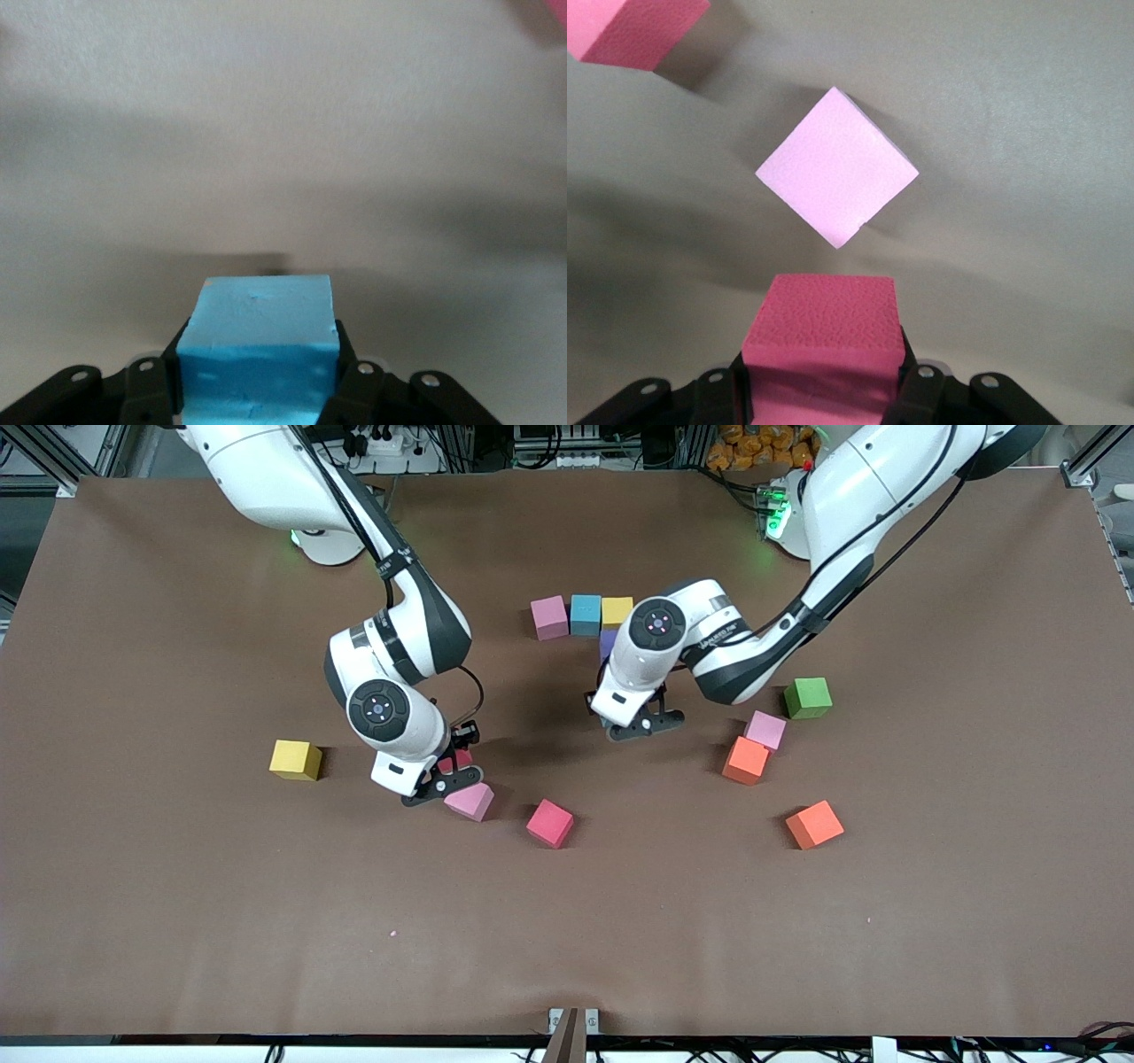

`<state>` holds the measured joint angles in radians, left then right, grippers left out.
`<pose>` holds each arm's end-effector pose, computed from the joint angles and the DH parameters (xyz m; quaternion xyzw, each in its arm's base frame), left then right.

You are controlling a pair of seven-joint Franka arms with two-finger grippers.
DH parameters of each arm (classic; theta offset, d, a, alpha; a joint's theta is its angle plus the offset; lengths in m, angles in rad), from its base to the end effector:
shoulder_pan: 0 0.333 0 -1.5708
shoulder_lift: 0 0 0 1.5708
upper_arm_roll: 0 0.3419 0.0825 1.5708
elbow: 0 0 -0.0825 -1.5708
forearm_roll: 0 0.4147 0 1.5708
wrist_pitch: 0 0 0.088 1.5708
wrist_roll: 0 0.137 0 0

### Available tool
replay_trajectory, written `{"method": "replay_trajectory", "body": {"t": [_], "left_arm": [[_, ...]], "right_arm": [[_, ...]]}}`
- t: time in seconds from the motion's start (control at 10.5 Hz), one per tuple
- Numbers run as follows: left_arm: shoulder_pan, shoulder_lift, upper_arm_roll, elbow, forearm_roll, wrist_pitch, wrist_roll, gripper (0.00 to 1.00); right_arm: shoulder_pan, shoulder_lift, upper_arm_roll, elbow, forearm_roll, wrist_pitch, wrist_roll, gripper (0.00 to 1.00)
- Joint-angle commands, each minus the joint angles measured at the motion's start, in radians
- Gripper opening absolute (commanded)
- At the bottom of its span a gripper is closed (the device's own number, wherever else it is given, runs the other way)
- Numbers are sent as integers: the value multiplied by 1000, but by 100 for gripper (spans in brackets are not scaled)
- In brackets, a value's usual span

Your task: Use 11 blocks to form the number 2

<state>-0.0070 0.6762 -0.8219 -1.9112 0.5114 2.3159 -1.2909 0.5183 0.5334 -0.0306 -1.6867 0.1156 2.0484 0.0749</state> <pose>0.4688 -0.4566 0.2041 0.9929 0.1052 -0.0478 0.0281 0.6032 0.3324 0.2508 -0.9800 -0.1752 0.0934 0.0156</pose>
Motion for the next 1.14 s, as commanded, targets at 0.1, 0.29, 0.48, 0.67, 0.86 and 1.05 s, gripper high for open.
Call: {"method": "replay_trajectory", "body": {"t": [0.1,0.29,0.48,0.67,0.86,1.05], "left_arm": [[4,-33,-3,-64,81,7,76,17],[-13,-27,-3,-65,81,7,85,17],[-28,-7,-3,-65,79,7,148,17],[-39,-4,-3,-66,79,8,130,17],[-39,6,-3,-66,78,8,127,17],[-39,6,-3,-74,78,8,127,18]], "right_arm": [[2,-4,3,-4,9,4,11,34],[2,-4,3,-4,9,4,11,34],[2,-4,3,-4,9,4,11,34],[2,-4,3,-4,9,4,11,34],[2,-4,3,-4,4,3,-4,34],[17,-4,3,-1,-5,3,-82,34]]}}
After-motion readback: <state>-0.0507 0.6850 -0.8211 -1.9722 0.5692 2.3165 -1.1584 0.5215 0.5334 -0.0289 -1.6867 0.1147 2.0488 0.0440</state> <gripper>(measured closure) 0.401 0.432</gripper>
